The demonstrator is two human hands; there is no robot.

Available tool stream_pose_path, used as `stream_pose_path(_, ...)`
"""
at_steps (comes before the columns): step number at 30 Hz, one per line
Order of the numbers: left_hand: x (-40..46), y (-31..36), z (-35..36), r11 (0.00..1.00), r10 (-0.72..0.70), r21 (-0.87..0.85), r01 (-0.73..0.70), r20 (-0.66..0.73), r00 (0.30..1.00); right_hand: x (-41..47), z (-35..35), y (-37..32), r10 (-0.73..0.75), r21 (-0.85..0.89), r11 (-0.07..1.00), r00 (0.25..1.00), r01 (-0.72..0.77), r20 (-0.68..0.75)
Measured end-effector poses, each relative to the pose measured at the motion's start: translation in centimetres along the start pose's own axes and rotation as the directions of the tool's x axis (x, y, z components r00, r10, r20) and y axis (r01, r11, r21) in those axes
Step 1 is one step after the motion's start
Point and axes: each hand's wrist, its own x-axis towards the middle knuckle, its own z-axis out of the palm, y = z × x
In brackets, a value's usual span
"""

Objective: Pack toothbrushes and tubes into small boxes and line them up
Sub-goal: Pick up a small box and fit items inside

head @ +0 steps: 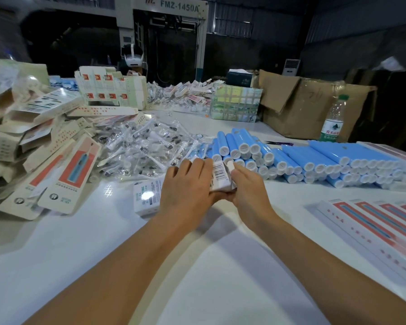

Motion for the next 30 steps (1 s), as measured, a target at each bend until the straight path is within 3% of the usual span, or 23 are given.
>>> stream_pose_path(3, -0.1, -0.1, 0.0, 0.998, 0.012, 0.068, -0.017, 0.071, 0.997, 0.0, 0.3, 0.6, -0.024, -0.095, 0.995, 0.999, 0.021, -0.027)
stream_pose_path(6, -0.1, 0.2, -0.1, 0.994, 0.006, 0.105, -0.022, 0.152, 0.988, -0.5, 1.1, 0.7, 0.019, -0.035, 0.999, 0.999, -0.021, -0.042)
stream_pose_path(10, -0.3, 0.6, -0.4, 0.988, 0.046, 0.141, -0.068, 0.154, 0.987, -0.8, 1.5, 1.4, -0.028, -0.231, 0.973, 0.999, 0.022, -0.024)
stream_pose_path(14, -0.1, 0.1, -0.5, 0.991, -0.001, 0.136, -0.017, 0.126, 0.992, -0.4, 0.7, 0.3, 0.045, 0.050, 0.998, 0.999, -0.045, 0.004)
stream_pose_path(16, 0.0, 0.2, -0.6, 0.993, -0.024, 0.115, 0.008, 0.138, 0.990, -0.3, 0.6, -0.1, 0.074, 0.100, 0.992, 0.997, -0.075, 0.010)
stream_pose_path(20, -0.1, 0.4, -0.7, 0.982, -0.009, 0.187, -0.022, 0.163, 0.987, -0.7, 1.1, 0.3, 0.010, -0.057, 0.998, 0.999, -0.013, -0.047)
stream_pose_path(25, -0.1, 0.7, -0.8, 0.990, 0.047, 0.126, -0.059, 0.102, 0.994, -1.0, 0.8, -0.1, -0.105, -0.238, 0.967, 0.993, 0.089, -0.054)
stream_pose_path(30, -0.2, 0.4, -0.6, 0.979, 0.060, 0.191, -0.070, 0.057, 0.997, -0.1, -0.3, -0.4, 0.055, 0.068, 0.996, 0.996, -0.060, 0.070)
